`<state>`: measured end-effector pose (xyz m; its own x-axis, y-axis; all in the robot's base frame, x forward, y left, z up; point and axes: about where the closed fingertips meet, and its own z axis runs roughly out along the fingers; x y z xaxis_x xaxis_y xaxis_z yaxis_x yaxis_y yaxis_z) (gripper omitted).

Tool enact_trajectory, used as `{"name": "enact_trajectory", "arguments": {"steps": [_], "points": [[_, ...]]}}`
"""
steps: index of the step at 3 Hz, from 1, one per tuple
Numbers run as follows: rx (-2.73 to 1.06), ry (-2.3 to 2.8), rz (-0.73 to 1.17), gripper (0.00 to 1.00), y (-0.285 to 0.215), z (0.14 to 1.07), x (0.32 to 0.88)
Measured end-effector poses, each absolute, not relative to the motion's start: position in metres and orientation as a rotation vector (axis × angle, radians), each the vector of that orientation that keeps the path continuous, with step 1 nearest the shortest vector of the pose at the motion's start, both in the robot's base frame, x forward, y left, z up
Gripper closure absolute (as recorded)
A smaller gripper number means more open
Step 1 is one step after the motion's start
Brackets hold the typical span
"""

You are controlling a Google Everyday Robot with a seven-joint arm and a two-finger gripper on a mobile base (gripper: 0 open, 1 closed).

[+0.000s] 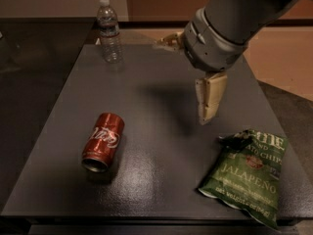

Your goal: Place coke can upright

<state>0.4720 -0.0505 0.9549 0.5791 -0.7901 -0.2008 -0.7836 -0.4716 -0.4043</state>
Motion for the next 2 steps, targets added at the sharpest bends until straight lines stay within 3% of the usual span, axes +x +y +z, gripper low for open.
{"name": "enact_trajectory", "arguments": {"steps": [2], "points": [[-2.623,0.824,-0.079,0.00,0.016,0.932,0.461]]}}
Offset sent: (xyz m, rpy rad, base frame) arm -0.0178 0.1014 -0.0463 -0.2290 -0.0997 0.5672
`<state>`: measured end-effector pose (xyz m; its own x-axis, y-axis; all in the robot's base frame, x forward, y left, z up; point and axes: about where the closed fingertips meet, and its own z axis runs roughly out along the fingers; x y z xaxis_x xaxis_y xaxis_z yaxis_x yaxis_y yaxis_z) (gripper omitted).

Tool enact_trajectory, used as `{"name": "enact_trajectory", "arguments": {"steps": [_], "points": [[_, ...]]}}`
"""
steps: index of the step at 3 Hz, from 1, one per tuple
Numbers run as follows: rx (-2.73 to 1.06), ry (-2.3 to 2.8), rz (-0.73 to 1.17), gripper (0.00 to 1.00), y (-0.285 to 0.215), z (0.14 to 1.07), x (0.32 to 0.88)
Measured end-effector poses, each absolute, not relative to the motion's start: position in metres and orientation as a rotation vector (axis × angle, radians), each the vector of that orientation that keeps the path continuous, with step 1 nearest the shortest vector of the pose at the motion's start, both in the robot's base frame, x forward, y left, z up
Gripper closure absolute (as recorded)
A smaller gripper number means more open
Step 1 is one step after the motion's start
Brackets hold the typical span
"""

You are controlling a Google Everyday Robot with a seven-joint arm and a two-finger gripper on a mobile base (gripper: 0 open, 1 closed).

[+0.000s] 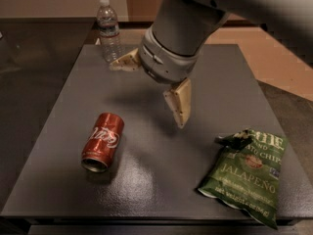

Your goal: Place coke can upright

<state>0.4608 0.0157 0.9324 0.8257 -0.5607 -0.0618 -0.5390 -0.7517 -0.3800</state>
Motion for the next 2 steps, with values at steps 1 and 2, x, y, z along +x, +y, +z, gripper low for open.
{"name": "enact_trajectory", "arguments": {"steps": [1,2], "points": [[-2.740,0.629,-0.084,0.00,0.039,0.915,0.448],[-2.823,0.453,-0.071,0.00,0.058,0.898,0.434]]}}
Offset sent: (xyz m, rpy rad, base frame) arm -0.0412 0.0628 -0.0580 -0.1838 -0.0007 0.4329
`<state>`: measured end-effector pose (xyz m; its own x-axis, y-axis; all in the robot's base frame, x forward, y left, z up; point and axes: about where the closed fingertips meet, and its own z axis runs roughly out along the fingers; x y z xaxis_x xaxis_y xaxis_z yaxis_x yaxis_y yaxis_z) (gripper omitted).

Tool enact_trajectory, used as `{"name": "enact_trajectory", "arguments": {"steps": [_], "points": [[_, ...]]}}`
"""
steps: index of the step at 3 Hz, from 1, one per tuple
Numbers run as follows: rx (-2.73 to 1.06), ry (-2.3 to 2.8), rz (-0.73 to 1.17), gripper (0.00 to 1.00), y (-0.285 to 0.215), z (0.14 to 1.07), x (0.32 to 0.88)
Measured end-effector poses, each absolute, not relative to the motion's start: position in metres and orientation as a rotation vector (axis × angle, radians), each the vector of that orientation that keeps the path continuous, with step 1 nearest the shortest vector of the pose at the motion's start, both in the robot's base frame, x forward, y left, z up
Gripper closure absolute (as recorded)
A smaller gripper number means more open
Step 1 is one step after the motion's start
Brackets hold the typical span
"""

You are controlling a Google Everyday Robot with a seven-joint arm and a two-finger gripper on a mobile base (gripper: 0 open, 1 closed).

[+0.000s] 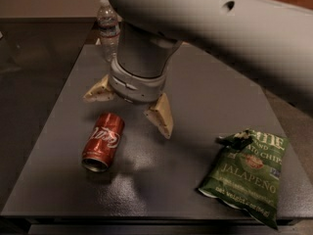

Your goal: Place coke can upright

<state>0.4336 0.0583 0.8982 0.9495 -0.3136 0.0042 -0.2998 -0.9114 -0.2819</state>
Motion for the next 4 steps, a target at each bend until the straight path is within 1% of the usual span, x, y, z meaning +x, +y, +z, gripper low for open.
{"name": "enact_trajectory", "arguments": {"steps": [3,4], "points": [[-2.985,0.116,-0.058,0.00,0.097,0.853,0.398],[-3.053,0.084,-0.078,0.00,0.102,0.838,0.399]]}}
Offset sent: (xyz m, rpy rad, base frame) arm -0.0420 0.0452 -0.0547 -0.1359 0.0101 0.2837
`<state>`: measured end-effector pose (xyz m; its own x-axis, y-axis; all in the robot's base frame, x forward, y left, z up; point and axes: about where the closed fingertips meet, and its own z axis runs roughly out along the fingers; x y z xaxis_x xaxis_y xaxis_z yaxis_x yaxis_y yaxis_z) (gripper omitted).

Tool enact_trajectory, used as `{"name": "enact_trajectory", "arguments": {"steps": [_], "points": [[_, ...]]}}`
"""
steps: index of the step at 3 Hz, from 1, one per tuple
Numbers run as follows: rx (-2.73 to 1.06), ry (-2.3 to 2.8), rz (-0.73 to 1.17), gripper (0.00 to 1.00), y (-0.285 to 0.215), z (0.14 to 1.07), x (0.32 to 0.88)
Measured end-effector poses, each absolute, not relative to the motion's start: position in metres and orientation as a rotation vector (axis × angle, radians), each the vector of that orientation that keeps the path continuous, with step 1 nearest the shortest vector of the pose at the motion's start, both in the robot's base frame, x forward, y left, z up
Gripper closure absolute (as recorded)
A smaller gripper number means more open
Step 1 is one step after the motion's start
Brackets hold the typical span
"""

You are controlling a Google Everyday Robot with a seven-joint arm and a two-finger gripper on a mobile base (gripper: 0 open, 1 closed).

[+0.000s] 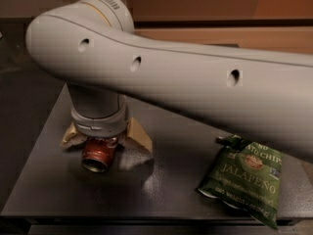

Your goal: Place coke can upright

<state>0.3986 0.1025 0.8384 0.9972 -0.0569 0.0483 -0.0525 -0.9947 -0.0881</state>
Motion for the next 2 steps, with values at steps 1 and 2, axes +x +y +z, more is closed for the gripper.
{"name": "enact_trajectory", "arguments": {"steps": [1,2], "points": [[-3.107,0.090,-0.087,0.00,0.103,0.831,0.407],[-3.144,0.121,-0.076,0.18,0.101,0.828,0.418]]}}
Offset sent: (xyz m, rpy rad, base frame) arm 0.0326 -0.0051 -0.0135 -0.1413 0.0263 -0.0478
